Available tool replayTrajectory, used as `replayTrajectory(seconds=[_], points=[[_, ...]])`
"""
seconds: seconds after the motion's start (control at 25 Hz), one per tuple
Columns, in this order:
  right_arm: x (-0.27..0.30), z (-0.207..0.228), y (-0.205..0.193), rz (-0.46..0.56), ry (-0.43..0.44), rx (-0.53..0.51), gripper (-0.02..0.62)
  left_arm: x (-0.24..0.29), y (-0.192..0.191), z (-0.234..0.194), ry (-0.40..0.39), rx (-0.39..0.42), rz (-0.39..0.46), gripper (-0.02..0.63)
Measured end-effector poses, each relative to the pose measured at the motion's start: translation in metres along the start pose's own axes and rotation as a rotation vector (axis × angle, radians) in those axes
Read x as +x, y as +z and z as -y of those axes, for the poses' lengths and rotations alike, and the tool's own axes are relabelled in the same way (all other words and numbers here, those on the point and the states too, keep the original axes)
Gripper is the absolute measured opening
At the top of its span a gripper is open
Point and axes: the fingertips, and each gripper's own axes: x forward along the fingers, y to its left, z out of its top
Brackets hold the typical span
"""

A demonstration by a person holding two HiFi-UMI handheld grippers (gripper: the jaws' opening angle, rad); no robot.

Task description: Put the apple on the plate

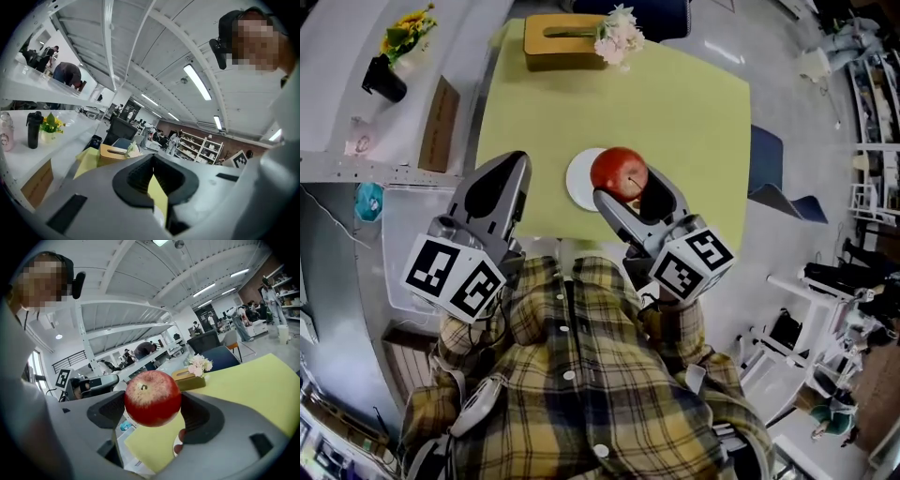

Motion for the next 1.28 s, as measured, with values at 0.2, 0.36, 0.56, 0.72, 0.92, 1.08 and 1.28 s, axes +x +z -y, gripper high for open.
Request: replayTrajectory(seconds=[0.2, 0.36, 0.56, 0.72, 0.92, 1.08, 1.28], points=[[-0.004, 0.006, 0.000, -0.008, -0.033, -0.010, 0.370, 0.008, -0.005, 0.007, -0.038, -0.009, -0.023, 0.008], [-0.007, 0.008, 0.006, -0.017, -0.046, -0.030, 0.370, 0.014, -0.008, 0.015, -0.055, -0.017, -0.038, 0.008], [-0.015, 0.018, 0.007, -0.035, -0.062, -0.043, 0.370, 0.027, -0.017, 0.025, -0.065, -0.042, -0.047, 0.008], [-0.012, 0.024, 0.000, -0.045, -0.059, -0.049, 0.370, 0.033, -0.026, 0.021, -0.060, -0.047, -0.047, 0.008], [-0.014, 0.038, -0.002, -0.062, -0.056, -0.034, 0.370, 0.045, -0.030, 0.029, -0.049, -0.050, -0.059, 0.008], [-0.013, 0.042, -0.001, -0.070, -0.048, -0.037, 0.370, 0.050, -0.033, 0.030, -0.036, -0.046, -0.064, 0.008], [-0.008, 0.045, 0.000, -0.084, -0.038, -0.061, 0.370, 0.057, -0.036, 0.027, -0.020, -0.049, -0.066, 0.008]])
